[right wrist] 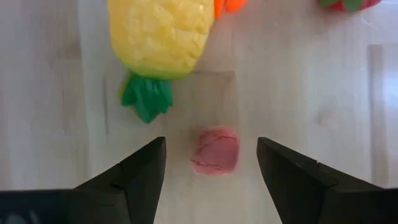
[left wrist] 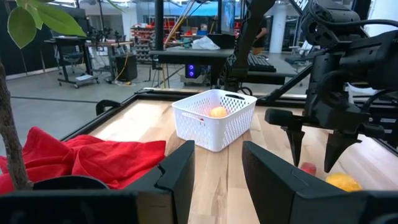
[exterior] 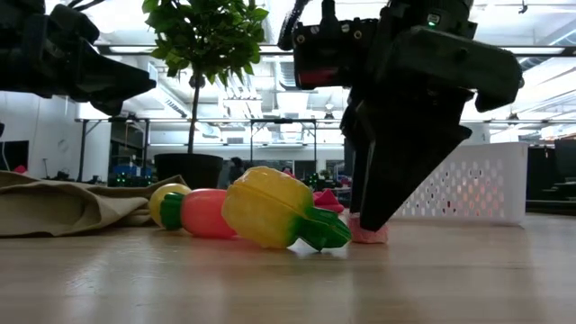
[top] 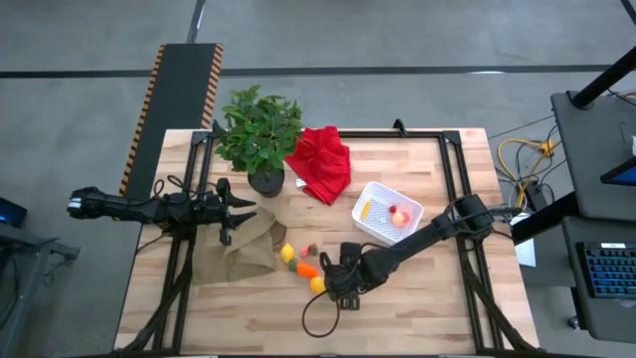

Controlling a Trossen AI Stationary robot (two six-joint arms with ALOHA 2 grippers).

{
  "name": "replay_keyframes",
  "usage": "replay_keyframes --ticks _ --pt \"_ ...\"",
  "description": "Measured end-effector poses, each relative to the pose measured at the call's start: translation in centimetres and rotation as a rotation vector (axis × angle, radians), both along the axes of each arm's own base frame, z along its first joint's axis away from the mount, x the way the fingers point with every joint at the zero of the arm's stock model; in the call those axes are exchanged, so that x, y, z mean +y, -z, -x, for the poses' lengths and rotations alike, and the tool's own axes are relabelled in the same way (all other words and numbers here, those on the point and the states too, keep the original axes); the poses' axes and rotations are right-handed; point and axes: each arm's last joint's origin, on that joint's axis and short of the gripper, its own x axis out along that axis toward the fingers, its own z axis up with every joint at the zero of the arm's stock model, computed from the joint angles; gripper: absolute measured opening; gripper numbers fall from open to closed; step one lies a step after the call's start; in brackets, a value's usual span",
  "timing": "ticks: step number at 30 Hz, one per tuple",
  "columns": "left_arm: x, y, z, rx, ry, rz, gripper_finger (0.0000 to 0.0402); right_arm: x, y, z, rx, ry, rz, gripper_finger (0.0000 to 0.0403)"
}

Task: Pick and placing Produce into tupperware
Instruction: Put the bottom pink apricot into the white bin

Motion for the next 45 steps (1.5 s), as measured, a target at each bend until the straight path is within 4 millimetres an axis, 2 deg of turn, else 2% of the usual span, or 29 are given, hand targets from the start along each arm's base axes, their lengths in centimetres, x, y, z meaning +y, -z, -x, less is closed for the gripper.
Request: replay_keyframes --ticks 17,35,45 --pt "0.0 0.0 0.0 0.001 0.0 0.0 0.0121 -0.2 1.1 0.5 0.014 0.005 -0.014 0.0226" --pt "0.0 0.0 0.0 0.001 0.001 0.0 0.0121 -0.1 1.3 0.4 -0.006 0.0 -0.041 0.016" --pt "0.0 0.0 0.0 0.001 0.0 0.0 0.0121 -0.1 1.3 0.3 -0.011 0.005 -0.038 0.0094"
